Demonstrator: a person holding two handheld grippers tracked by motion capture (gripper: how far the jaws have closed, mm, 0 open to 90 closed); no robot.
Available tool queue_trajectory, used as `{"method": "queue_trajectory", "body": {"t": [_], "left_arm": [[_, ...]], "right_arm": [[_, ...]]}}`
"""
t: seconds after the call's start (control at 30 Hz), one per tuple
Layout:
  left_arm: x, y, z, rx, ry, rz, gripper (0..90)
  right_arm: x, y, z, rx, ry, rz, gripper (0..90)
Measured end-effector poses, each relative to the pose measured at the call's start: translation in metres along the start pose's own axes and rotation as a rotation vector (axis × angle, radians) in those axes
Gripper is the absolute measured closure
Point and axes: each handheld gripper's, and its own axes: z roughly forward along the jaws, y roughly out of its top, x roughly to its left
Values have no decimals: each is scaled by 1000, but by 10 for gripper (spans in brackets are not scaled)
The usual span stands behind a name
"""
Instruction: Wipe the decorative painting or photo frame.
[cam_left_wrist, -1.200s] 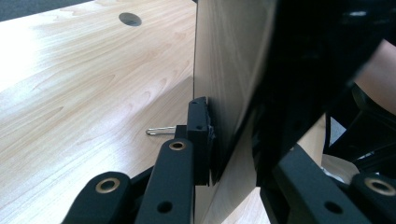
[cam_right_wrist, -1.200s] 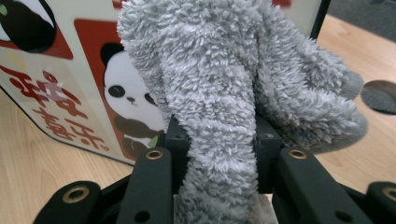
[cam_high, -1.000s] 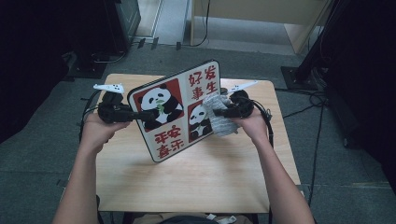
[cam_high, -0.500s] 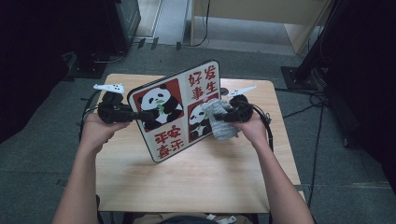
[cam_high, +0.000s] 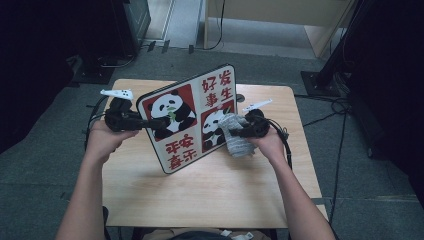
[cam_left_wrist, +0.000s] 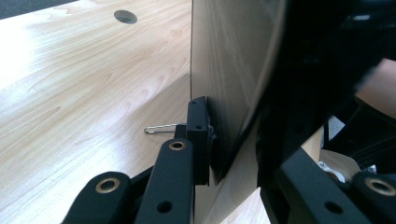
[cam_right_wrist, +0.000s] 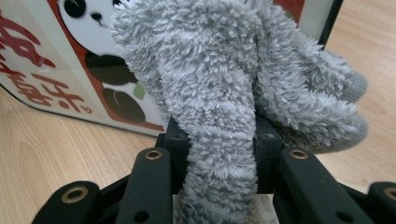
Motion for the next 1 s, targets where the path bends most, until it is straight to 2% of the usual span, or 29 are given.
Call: {"method": "queue_trajectory", "body": {"t": [0.3,0.57,0.63,1.0], "left_arm": [[1,0,0,4,-6,4,785],[2,0,0,4,-14,3,782],[2,0,0,3,-15,2,781],[1,-1,0,2,-14,-3,779]], "right_arm": [[-3,-13,9,27,11,37,679],[-6,-22,18,49,13,47,679],[-8,-24,21,67,20,63,679],[-8,-22,13,61,19,57,681]]}}
